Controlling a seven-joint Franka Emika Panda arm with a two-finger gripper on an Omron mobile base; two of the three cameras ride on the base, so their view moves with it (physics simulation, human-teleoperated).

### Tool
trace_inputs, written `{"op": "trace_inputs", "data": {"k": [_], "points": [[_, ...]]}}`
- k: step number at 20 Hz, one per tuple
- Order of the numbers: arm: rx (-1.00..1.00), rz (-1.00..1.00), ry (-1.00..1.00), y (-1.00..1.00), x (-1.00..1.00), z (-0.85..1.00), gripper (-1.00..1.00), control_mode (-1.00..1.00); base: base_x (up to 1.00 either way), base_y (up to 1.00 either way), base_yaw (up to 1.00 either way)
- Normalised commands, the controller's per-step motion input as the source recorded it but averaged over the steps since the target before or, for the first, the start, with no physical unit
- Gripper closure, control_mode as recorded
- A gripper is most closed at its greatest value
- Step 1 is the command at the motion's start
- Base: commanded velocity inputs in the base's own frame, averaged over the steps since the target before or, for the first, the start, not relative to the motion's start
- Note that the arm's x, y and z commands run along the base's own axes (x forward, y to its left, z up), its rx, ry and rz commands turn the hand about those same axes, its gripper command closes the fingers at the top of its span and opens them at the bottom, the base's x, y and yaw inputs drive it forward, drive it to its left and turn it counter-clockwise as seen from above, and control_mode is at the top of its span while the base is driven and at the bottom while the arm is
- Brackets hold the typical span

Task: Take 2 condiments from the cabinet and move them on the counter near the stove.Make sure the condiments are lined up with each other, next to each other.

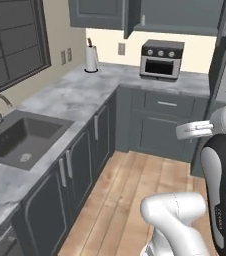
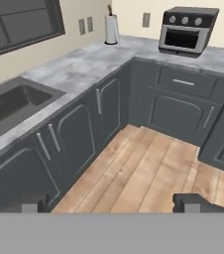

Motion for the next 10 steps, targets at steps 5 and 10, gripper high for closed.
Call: {"op": "trace_inputs", "data": {"k": [5, 10], "points": [[0.0, 0.0, 0.0, 0.0, 0.0, 0.0, -1.0, 1.0, 1.0, -0.86, -0.02], [0.0, 0.0, 0.0, 0.0, 0.0, 0.0, -1.0, 1.0, 1.0, -0.8, -0.06]]}}
